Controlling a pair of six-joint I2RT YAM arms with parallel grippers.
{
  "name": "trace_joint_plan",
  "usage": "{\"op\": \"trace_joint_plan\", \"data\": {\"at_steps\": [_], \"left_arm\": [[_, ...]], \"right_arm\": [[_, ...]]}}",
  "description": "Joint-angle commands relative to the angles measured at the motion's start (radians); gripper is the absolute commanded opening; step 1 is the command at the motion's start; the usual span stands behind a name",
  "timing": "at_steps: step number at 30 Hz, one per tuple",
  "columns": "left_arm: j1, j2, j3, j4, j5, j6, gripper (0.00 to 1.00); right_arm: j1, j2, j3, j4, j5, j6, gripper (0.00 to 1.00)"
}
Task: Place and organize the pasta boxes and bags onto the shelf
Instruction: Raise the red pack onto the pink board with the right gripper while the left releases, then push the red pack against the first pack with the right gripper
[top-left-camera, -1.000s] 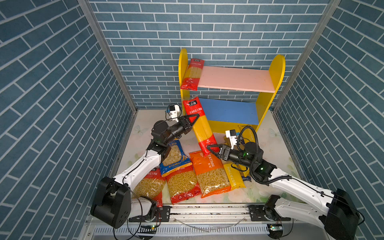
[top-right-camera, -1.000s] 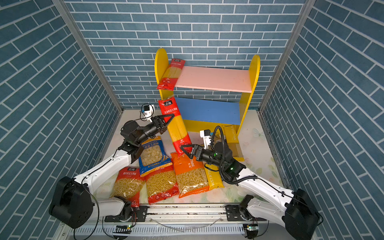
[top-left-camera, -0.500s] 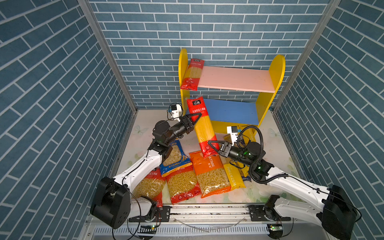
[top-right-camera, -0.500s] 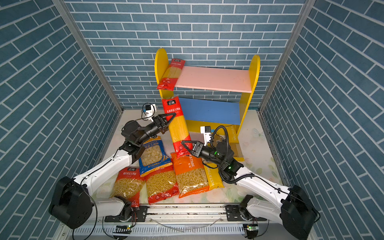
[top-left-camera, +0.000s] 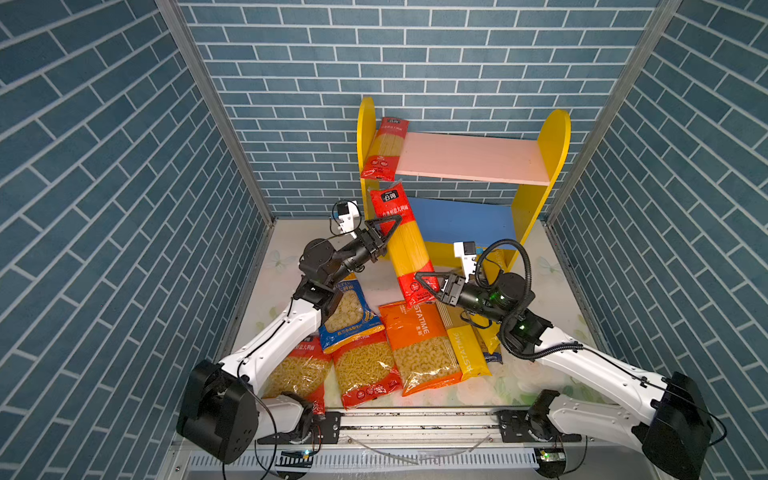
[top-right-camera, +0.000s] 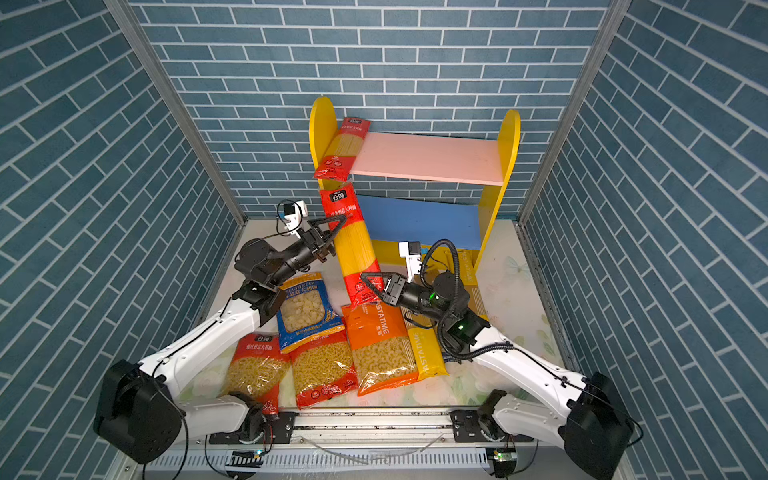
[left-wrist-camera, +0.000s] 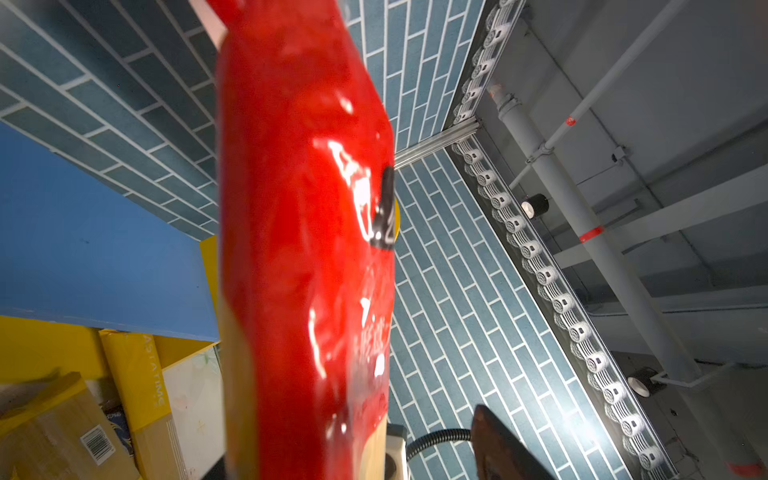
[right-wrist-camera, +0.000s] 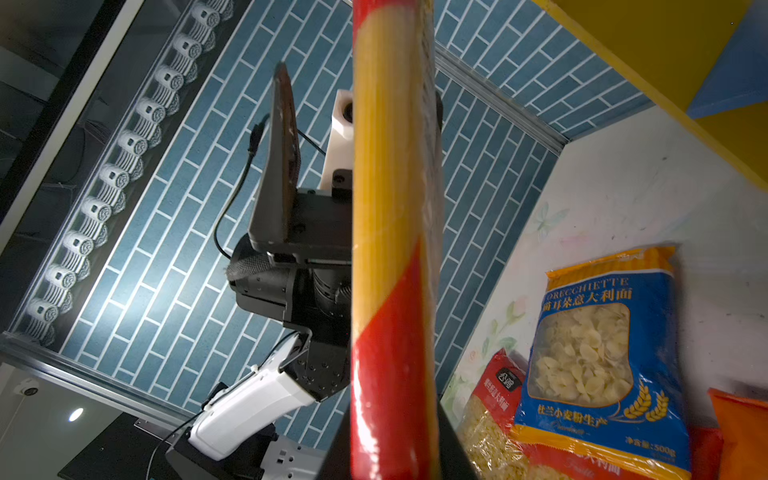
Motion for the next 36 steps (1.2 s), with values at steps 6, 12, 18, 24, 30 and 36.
{"op": "trace_joint_plan", "data": {"at_steps": [6, 12, 18, 24, 30, 36], "left_arm": [[-0.001, -0.055, -0.007, 0.078, 0.024, 0.023, 0.80], [0.002, -0.057, -0.024, 0.072, 0.032, 0.032, 0.81], [-0.005, -0.151, -0.173, -0.038, -0.016, 0.115, 0.81], [-0.035, -0.291, -0.341, -0.168, -0.077, 0.192, 0.81], [-0.060, -0.402, -0.487, -0.229, -0.123, 0.187, 0.81], [-0.066, -0.466, -0.530, -0.279, -0.144, 0.191, 0.81]], "right_arm": [[-0.090, 0.041, 0.292, 0.139, -0.036, -0.060, 0.02], [-0.142, 0.141, 0.472, 0.063, 0.042, -0.037, 0.00], [-0.198, 0.314, 0.722, -0.107, 0.236, 0.061, 0.01], [-0.229, 0.556, 1.051, -0.260, 0.272, 0.114, 0.00], [-0.231, 0.725, 1.237, -0.348, 0.278, 0.150, 0.00], [-0.229, 0.833, 1.343, -0.386, 0.282, 0.190, 0.00]]}}
